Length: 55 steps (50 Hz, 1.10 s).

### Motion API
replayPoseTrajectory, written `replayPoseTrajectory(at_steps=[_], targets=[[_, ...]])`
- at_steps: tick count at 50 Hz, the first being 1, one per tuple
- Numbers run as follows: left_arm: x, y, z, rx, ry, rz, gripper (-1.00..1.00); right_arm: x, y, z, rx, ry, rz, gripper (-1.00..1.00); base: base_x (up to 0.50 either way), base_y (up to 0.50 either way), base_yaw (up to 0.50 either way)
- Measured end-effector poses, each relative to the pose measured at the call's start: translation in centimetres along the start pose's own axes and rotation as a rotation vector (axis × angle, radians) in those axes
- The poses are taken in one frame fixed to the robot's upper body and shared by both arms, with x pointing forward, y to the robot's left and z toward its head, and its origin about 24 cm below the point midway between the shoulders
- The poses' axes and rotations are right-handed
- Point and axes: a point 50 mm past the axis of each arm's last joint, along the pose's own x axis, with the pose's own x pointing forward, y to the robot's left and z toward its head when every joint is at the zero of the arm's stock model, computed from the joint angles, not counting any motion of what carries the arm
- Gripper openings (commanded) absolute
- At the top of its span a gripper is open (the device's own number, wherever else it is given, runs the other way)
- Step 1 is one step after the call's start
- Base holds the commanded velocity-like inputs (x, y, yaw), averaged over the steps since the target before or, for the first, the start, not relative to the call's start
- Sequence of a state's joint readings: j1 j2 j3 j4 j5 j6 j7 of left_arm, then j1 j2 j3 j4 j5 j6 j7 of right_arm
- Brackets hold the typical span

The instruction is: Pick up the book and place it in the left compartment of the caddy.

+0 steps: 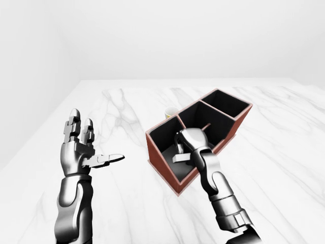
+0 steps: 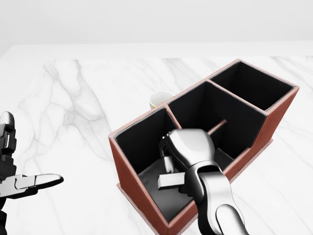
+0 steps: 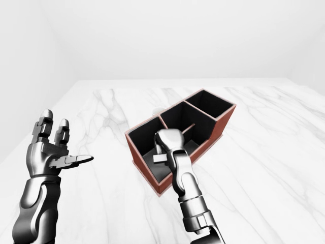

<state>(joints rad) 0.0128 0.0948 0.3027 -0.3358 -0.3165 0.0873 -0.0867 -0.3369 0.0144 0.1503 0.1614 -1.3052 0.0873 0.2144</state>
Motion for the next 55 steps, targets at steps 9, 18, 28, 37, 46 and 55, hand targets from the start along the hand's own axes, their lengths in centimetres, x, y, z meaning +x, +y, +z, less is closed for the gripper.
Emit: replayPoseTrajectory(at_steps=[9, 18, 28, 37, 46, 55], targets=[[0.02, 0.02, 0.0, 0.0, 0.0, 0.0, 1.0, -0.03, 0.21, 0.02, 0.003, 0.0, 0.004, -1.0, 0.0, 0.0, 0.0], [-0.02, 0.0, 0.06, 0.0, -0.003, 0.0, 1.0, -0.08, 0.06, 0.0, 0.002, 0.0, -0.003, -0.03, 0.0, 0.0, 0.0], [-0.03, 0.02, 0.06, -0.001, -0.002, 0.001, 1.0, -0.07, -0.12, 0.1, 0.002, -0.003, 0.001, 1.0, 0.0, 0.0, 0.0], [-0.03, 0.06, 0.07, -0.001, -0.003, 0.002, 1.0, -0.17, -0.05, 0.12, 0.009, -0.005, 0.019, 1.0, 0.0, 0.0, 0.0], [-0.03, 0.08, 0.07, -0.001, -0.002, 0.004, 1.0, -0.33, 0.02, 0.12, 0.01, -0.004, 0.026, 1.0, 0.0, 0.0, 0.0], [0.0, 0.08, 0.03, -0.002, -0.001, 0.004, 1.0, -0.83, -0.32, 0.48, 0.007, -0.015, 0.027, 1.0, 0.0, 0.0, 0.0]])
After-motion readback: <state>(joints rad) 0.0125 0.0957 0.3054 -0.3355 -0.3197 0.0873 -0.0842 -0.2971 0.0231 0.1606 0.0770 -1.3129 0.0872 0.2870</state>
